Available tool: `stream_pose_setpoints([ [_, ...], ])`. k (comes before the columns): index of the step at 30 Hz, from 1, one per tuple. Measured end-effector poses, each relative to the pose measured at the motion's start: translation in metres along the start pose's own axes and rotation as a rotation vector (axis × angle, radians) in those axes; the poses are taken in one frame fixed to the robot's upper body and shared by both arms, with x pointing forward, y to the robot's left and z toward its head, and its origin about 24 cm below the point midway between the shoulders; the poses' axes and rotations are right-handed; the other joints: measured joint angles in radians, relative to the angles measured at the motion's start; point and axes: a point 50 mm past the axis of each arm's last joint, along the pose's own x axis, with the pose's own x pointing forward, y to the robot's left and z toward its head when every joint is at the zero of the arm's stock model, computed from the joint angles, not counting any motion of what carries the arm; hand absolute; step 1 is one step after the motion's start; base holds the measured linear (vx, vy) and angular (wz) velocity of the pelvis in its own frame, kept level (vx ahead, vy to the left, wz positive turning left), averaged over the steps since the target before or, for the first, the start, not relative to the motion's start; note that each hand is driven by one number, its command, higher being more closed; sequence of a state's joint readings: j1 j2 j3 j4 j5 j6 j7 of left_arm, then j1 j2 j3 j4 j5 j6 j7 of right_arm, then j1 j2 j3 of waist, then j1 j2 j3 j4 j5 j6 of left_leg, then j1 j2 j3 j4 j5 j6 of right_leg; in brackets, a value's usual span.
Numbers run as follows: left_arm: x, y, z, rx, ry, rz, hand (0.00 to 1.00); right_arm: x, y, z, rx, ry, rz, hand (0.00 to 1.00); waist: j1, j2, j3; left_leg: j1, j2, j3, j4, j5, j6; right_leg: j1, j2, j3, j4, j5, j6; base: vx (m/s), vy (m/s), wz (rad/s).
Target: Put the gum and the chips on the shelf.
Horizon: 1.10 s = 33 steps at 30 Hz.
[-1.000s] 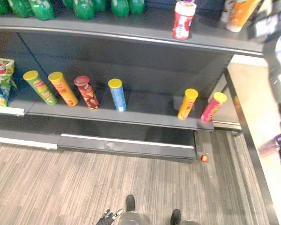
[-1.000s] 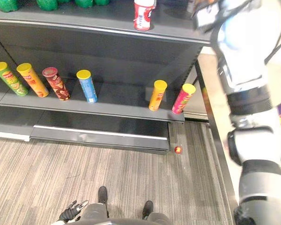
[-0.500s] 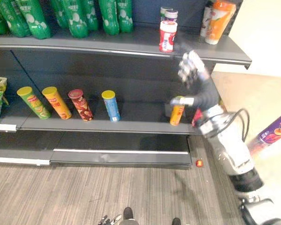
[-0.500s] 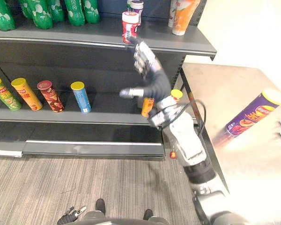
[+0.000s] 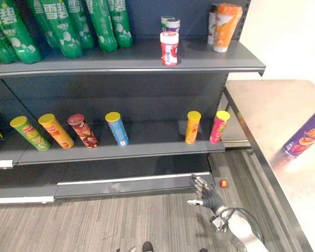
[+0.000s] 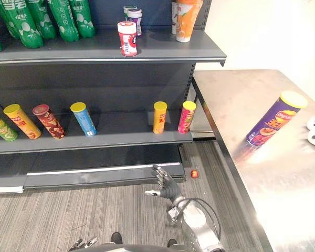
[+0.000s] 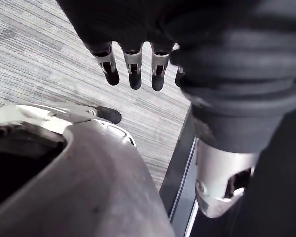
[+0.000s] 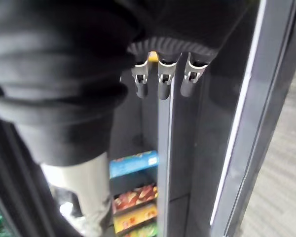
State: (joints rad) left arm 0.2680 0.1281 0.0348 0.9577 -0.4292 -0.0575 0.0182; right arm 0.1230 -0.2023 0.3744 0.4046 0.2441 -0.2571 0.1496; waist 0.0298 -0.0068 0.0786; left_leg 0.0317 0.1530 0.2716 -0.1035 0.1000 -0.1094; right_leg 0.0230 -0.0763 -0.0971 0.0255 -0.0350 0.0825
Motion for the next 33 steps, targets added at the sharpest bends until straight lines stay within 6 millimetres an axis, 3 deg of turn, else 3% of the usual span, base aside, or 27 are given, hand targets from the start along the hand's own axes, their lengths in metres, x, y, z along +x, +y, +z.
stream_pose_setpoints([
  [4,0.0,-0.002,-0.001,-0.002,0.002,-0.007,0.0,-0.014,-0.027,-0.033,0.049,0.109,-0.206,0.0,0.0,0.009,-0.003,0.009,-0.002,-0.008,0.0,-0.002,-0.002,0.005,-0.002,-0.008,0.017,-0.02,-0.005,0.03,-0.004,0.06],
  [8,0.0,-0.005,-0.003,-0.001,0.002,-0.022,0.0,-0.054,-0.053,-0.084,0.082,0.35,-0.451,0.0,-0.001,0.024,-0.002,0.012,-0.007,-0.014,0.0,-0.006,-0.002,0.011,-0.008,-0.016,0.022,-0.028,-0.002,0.03,0.005,0.06],
  [11,0.0,-0.003,-0.005,-0.006,0.01,-0.018,0.0,-0.082,-0.055,-0.107,0.092,0.475,-0.556,0.0,-0.007,0.026,-0.001,0.027,-0.01,-0.015,0.0,-0.015,0.0,0.022,-0.011,-0.018,0.032,-0.042,0.002,0.04,0.003,0.02],
  [15,0.0,-0.001,-0.011,-0.034,0.026,-0.003,0.0,-0.094,-0.058,-0.115,0.109,0.517,-0.636,0.0,-0.029,0.026,-0.001,0.028,-0.014,-0.013,0.0,-0.019,0.0,0.022,-0.015,-0.017,0.031,-0.043,0.002,0.04,0.007,-0.01],
  [26,0.0,-0.001,-0.015,-0.085,0.032,0.024,0.0,-0.121,-0.052,-0.139,0.323,0.635,-0.768,0.0,-0.032,0.022,0.002,0.06,-0.026,-0.002,0.0,-0.038,0.003,0.05,-0.022,-0.008,0.027,-0.05,0.015,0.03,0.009,-0.02],
  [33,0.0,0.0,-0.018,-0.128,0.039,0.039,0.0,-0.125,-0.05,-0.144,0.379,0.669,-0.781,0.0,-0.031,0.018,0.004,0.082,-0.027,0.027,0.0,-0.049,0.0,0.05,-0.021,0.019,0.041,-0.062,0.015,0.02,0.01,-0.1],
])
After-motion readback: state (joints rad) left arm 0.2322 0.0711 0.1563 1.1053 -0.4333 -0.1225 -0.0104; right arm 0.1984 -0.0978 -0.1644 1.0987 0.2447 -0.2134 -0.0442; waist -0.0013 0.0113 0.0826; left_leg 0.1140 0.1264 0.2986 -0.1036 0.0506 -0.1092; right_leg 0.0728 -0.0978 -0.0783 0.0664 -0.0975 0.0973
